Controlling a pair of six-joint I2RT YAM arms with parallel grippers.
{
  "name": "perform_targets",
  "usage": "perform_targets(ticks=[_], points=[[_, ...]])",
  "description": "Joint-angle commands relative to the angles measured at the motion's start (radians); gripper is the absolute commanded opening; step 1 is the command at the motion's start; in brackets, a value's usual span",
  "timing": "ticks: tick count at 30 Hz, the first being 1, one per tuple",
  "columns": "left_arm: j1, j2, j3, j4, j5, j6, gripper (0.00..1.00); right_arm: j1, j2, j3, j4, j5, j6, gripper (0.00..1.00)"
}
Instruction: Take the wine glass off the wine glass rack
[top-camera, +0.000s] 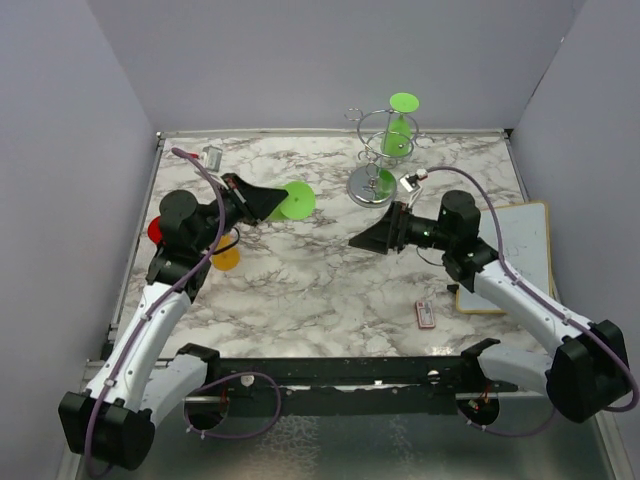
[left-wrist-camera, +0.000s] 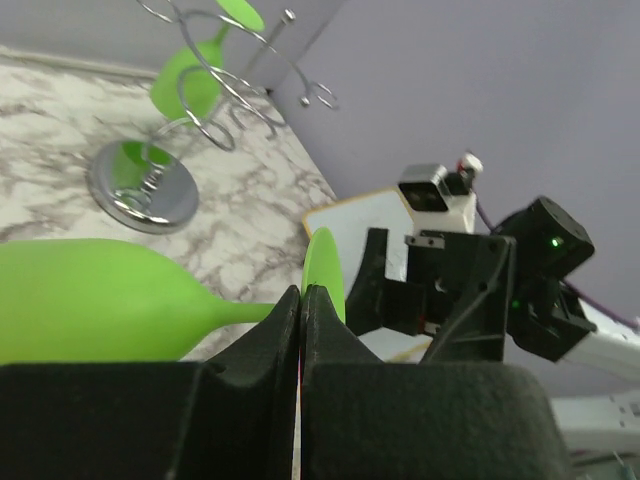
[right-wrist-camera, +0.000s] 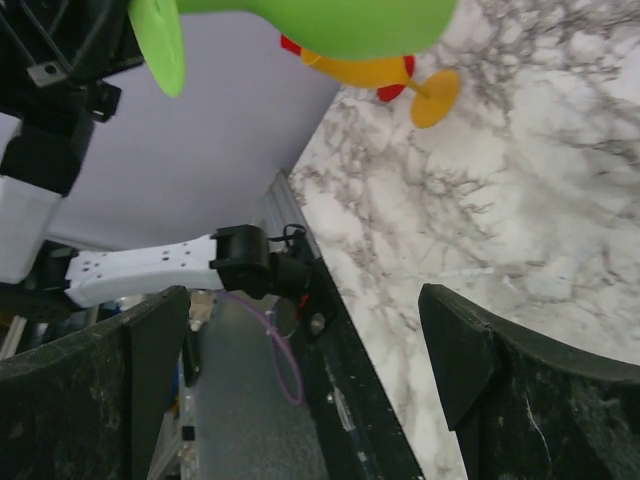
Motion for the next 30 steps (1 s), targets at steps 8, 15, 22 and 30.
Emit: perform_targets(ticks=[8,15,22,30], points=[[-0.193,-0.085,-0.130,0.051,-0.005,0.024,0.00,0.158,-0.007,-0.028,0.347,0.107,0.198,0.96],[-0.268,-0.071,-0.133,0.053,-0.025,0.021,0.00,0.170,0.102,0.013,0.337,0.099,0.230,0.75],[-0.305,-0.056,-0.135,0.046,-0.041,0.041,0.00,0.169,0.114,-0.048,0.442,0.061,0.275,0.44],[-0.350,-0.046,-0.145,0.045,-0.063,0.046,0.00,0.169,0.046,-0.089,0.439,0.044,0.265,0.19]])
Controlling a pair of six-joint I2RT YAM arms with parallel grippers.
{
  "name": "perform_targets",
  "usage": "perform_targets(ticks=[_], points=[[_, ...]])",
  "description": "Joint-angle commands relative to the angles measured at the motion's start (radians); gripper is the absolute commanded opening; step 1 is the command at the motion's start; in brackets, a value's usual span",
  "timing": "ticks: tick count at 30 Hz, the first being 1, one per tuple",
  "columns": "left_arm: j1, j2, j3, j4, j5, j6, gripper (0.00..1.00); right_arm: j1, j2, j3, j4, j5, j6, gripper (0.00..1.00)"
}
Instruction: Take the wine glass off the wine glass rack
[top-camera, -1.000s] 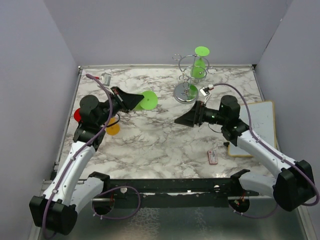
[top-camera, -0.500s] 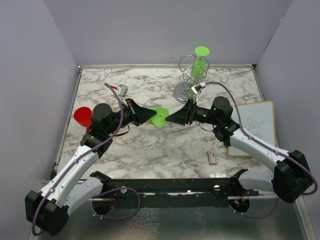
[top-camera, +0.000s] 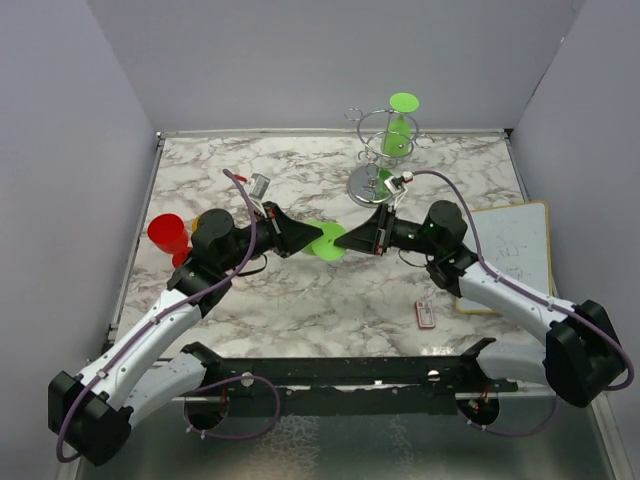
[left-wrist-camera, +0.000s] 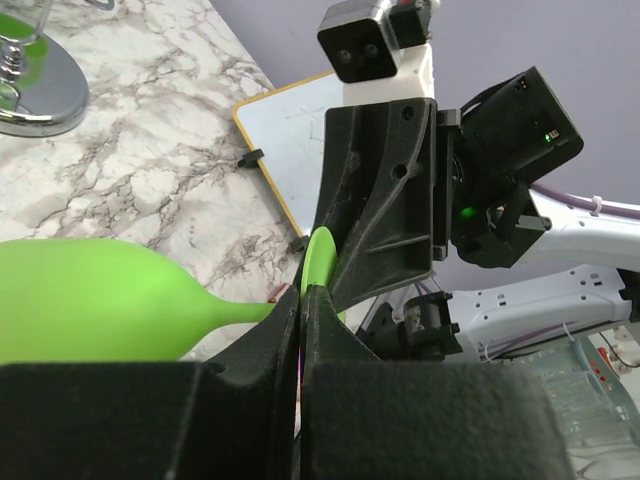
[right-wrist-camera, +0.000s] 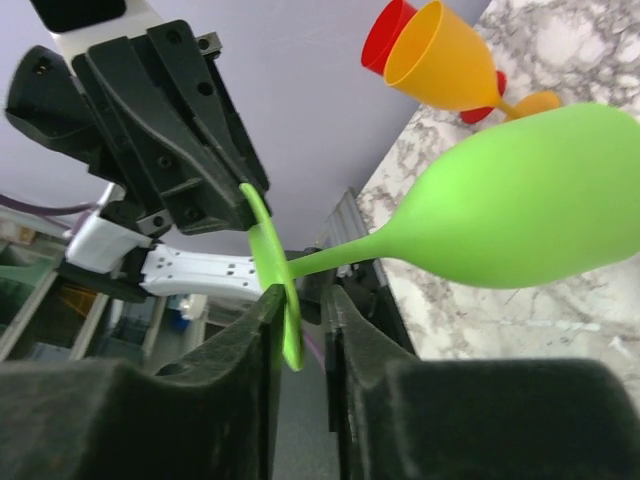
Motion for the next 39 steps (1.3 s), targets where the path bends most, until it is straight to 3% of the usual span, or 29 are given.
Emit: perform_targets(ticks=[1,6,10,17,23,25,32,39], points=[[-0.029,-0.002,-0.008,0.034,-0.032,0.027,0.00,0.005,-0.056,-0.021,0.036,-0.022,-0.009,0.15],[-0.042,0.000,-0.002,0.028,-0.027,0.025,0.00,0.006,-0.071,-0.033,-0.004,-0.058,-0.042,0.01],[-0.048,0.000,-0.006,0.014,-0.023,0.019,0.01,0.004,-0.097,-0.057,-0.005,-0.075,-0.084,0.01],[-0.048,0.044,0.104,-0.137,0.007,0.106,0.43,0.004,-0.199,-0.086,-0.086,-0.018,-0.266,0.01],[-0.048,-0.017,0.172,-0.294,-0.054,0.202,0.80,0.004,-0.299,-0.046,-0.365,0.010,-0.645,0.01],[-0.048,-0.053,0.195,-0.348,-0.102,0.254,0.87,0.005,-0.329,-0.046,-0.435,0.038,-0.776,0.01],[-0.048,-0.144,0.286,-0.487,-0.294,0.327,0.92,0.005,-0.369,-0.058,-0.507,-0.003,-1.040,0.01],[-0.048,-0.215,0.309,-0.552,-0.443,0.302,0.94,0.007,-0.430,-0.129,-0.327,-0.186,-1.201,0.01]])
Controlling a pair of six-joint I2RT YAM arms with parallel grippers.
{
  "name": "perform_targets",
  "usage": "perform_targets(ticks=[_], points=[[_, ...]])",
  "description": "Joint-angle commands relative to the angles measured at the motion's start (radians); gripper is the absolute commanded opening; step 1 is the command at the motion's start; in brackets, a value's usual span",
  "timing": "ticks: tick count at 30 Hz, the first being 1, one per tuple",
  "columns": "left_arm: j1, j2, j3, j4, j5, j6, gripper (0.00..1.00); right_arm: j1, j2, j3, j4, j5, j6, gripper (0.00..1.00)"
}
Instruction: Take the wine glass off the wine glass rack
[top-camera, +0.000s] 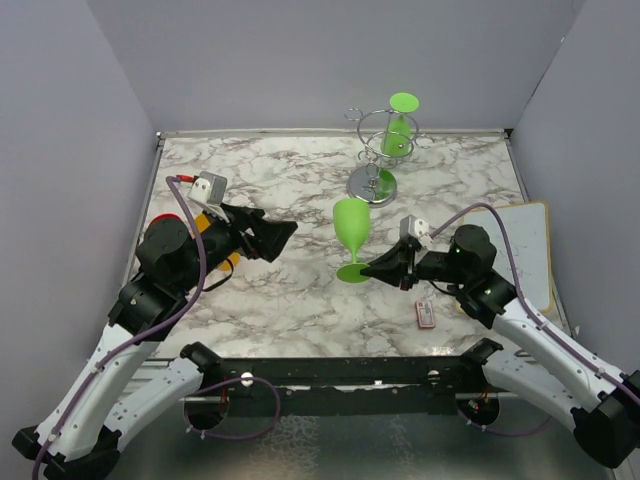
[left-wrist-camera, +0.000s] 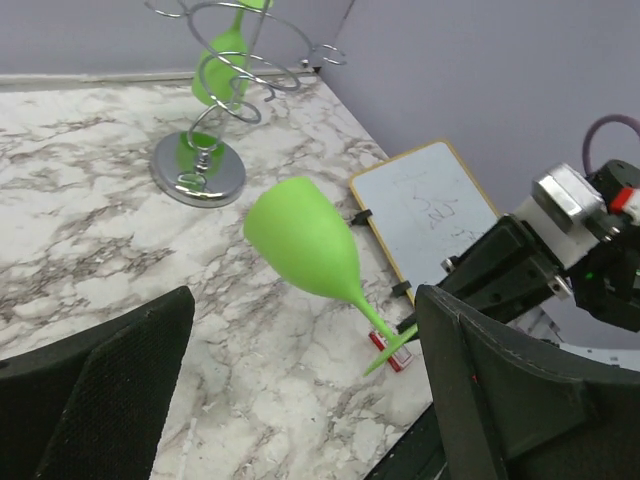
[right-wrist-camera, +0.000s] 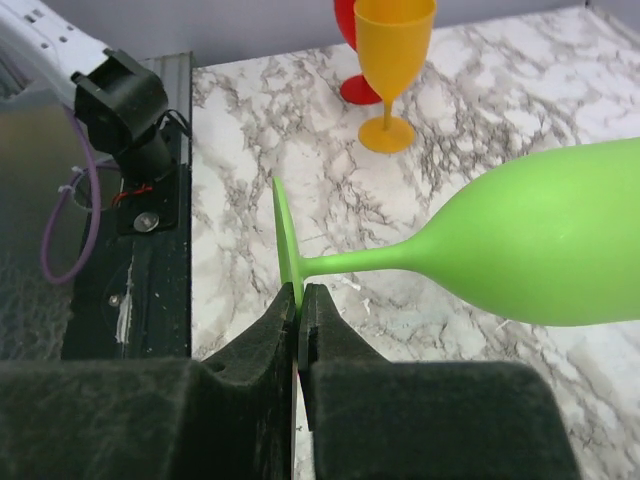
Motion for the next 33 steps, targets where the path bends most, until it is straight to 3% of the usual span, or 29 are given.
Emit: perform_targets(ticks=[1,5,10,18,27,33], points=[[-0.002,-0.030,0.040,-0.089,-0.155,0.018,0.95,0.007,-0.053,-0.043,0.157,-0.142,-0.188,0.01],[-0.002,-0.033,0.058,-0.137,-0.207,-0.001,0.96,0.014,-0.059,-0.040,0.178,-0.238,-0.431,0.01],[-0.003,-0.005,0.074,-0.176,-0.212,0.002,0.95,0.017,-0.068,0.007,-0.008,-0.322,-0.871,0.01],[-0.002,0.133,0.292,-0.351,-0.232,0.089,0.98,0.031,-0.088,-0.087,-0.069,-0.447,-1.239,0.01],[-0.002,0.215,0.358,-0.418,0.041,0.055,0.96,0.107,-0.083,-0.144,-0.032,-0.343,-1.382,0.01],[-0.002,0.269,0.326,-0.411,0.285,0.017,0.87,0.112,-0.073,-0.145,-0.026,-0.316,-1.408,0.01]])
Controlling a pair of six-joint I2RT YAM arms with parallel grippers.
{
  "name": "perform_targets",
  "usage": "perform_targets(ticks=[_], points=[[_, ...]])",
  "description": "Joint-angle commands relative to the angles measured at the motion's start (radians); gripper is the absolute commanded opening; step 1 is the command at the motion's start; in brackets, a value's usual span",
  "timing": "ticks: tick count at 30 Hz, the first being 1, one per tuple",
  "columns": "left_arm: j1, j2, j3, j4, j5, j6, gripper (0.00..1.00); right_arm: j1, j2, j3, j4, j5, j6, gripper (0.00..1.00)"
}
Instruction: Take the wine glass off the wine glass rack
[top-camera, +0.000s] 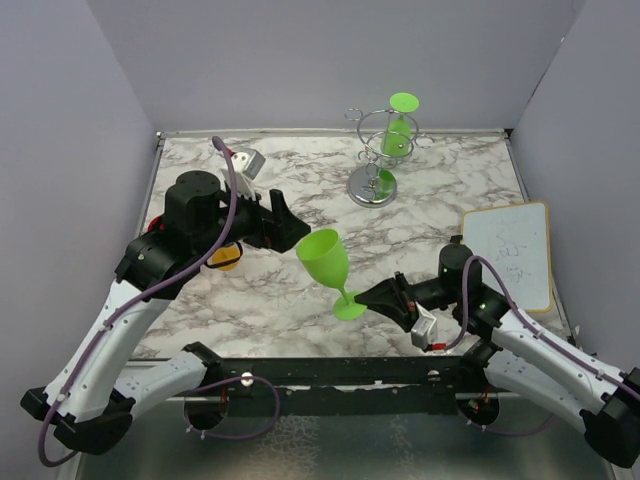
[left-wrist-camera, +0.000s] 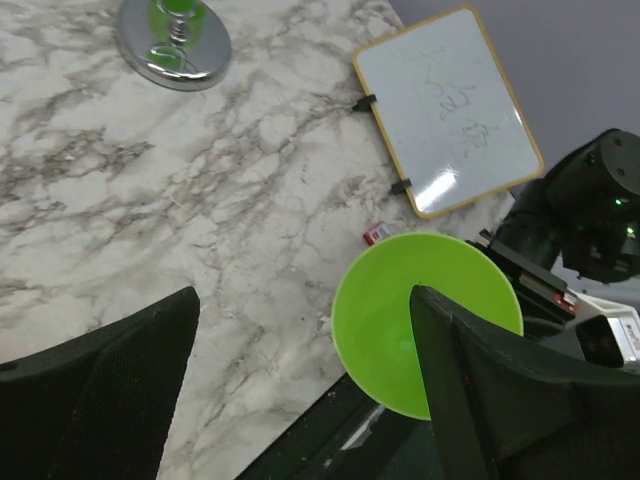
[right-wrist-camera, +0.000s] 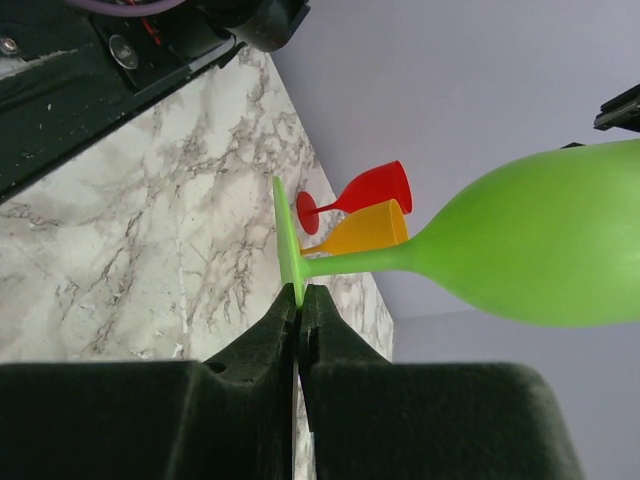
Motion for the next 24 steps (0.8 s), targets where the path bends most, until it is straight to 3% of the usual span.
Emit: perform_targets(ticks=[1,6,17,22,23,24], points=[[-0.002,0.032,-0.021,-0.008,0.257,-0.030,0.84,0.008,0.002,-0.002,0.024,0.040,-0.063,0.01],[-0.002,0.058,-0.071,-0.008,0.367,-0.009,0.70,0.007,0.003,-0.020,0.060,0.042,-0.063,0.01],[-0.002,0.097,-0.092,-0.024,0.373,-0.024,0.22,0.008,0.014,-0.035,0.092,0.033,-0.027,0.03],[-0.001,0.103,-0.095,-0.024,0.342,-0.020,0.04,0.008,0.062,-0.053,0.158,0.036,0.013,0.20],[-0.001,0.105,-0.093,-0.024,0.336,-0.023,0.00,0.008,0.069,-0.053,0.165,0.037,0.026,0.26],[-0.001,0.106,-0.091,-0.024,0.329,-0.025,0.00,0.008,0.075,-0.054,0.177,0.041,0.048,0.40]])
